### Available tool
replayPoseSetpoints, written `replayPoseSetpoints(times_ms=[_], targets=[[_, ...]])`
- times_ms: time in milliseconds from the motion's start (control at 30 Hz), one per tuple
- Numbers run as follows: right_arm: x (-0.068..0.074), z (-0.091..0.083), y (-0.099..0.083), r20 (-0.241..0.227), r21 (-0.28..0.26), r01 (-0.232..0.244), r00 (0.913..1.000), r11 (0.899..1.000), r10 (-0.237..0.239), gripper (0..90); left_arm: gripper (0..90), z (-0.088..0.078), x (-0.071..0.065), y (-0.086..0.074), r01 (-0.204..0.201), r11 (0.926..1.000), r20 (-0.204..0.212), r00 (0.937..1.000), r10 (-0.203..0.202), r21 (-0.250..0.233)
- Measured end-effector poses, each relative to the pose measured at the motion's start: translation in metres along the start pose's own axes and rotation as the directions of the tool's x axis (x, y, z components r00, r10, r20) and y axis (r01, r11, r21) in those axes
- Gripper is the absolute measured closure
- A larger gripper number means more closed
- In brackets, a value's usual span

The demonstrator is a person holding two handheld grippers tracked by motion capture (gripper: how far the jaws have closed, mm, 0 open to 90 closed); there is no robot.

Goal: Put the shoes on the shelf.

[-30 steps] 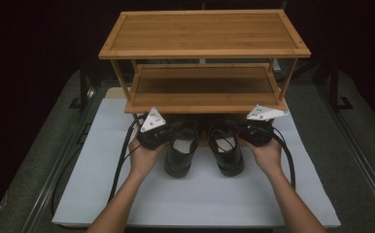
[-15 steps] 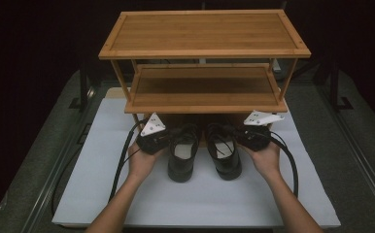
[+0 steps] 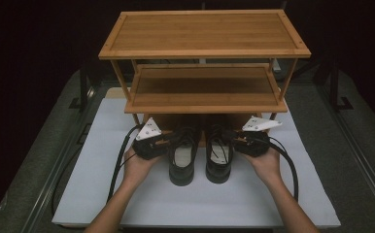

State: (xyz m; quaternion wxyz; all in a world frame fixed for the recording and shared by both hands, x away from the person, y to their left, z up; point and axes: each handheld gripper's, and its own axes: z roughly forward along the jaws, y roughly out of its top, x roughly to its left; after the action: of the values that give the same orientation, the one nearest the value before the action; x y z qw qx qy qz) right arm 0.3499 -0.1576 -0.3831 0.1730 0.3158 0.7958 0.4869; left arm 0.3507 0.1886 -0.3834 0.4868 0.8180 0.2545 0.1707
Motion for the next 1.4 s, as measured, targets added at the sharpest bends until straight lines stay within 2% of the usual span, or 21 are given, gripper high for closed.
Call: replayPoseSetpoints(times_ms=[67,167,267,367,433,500,567,667,767,1000,1100,1233,1400], targets=[[-0.002,-0.008,0.000,-0.002,-0.006,-0.017,0.9999,1.000,0.017,60.3,56.6,-0.006,0.001,-0.001,0.014,0.9999,0.003,0.9999,-0.014,0.009],[-0.001,-0.020,-0.003,-0.004,-0.002,-0.024,0.9997,1.000,0.024,55.2,47.7,-0.017,0.002,-0.003,0.030,0.9992,0.025,0.9992,-0.030,0.026],[0.001,-0.033,-0.009,0.002,-0.014,-0.027,0.9996,1.000,0.027,52.1,41.8,-0.029,0.000,-0.008,0.024,0.9993,0.031,0.9992,-0.025,0.028],[0.003,-0.043,-0.019,0.005,-0.001,-0.032,0.9995,1.000,0.032,49.3,38.1,-0.040,-0.003,-0.016,0.020,0.9991,0.034,0.9992,-0.021,0.038],[0.005,-0.048,-0.026,0.006,0.028,-0.035,0.9994,0.999,0.035,45.1,35.1,-0.046,-0.004,-0.023,0.018,0.9987,0.040,0.9990,-0.020,0.048],[0.008,-0.051,-0.036,0.001,0.038,-0.041,0.9992,0.998,0.041,42.7,31.3,-0.049,-0.005,-0.031,0.007,0.9982,0.046,0.9989,-0.010,0.060],[0.009,-0.051,-0.044,-0.007,0.069,-0.044,0.9990,0.997,0.044,37.5,28.0,-0.049,-0.007,-0.040,0.004,0.9972,0.054,0.9985,-0.008,0.075],[0.013,-0.050,-0.056,-0.014,0.075,-0.042,0.9990,0.996,0.043,35.5,23.5,-0.046,-0.012,-0.051,-0.001,0.9957,0.064,0.9979,-0.005,0.093],[0.015,-0.043,-0.067,-0.037,0.120,-0.060,0.9972,0.991,0.065,29.9,18.7,-0.041,-0.016,-0.059,-0.010,0.9931,0.076,0.9971,0.001,0.117],[0.029,-0.018,-0.083,-0.099,0.203,-0.022,0.9941,0.979,0.043,24.7,13.9,-0.021,-0.029,-0.070,-0.039,0.9828,0.118,0.9929,0.018,0.181],[0.033,-0.012,-0.086,-0.112,0.224,-0.015,0.9929,0.974,0.041,24.0,13.8,-0.013,-0.034,-0.072,-0.049,0.9790,0.125,0.9919,0.024,0.198],[0.038,-0.006,-0.086,-0.126,0.229,0.000,0.9915,0.973,0.030,22.8,12.7,-0.003,-0.039,-0.072,-0.069,0.9716,0.131,0.9906,0.040,0.226],[0.041,-0.001,-0.084,-0.120,0.235,0.007,0.9926,0.972,0.022,20.1,10.6,0.008,-0.044,-0.072,-0.095,0.9615,0.130,0.9895,0.063,0.258]])
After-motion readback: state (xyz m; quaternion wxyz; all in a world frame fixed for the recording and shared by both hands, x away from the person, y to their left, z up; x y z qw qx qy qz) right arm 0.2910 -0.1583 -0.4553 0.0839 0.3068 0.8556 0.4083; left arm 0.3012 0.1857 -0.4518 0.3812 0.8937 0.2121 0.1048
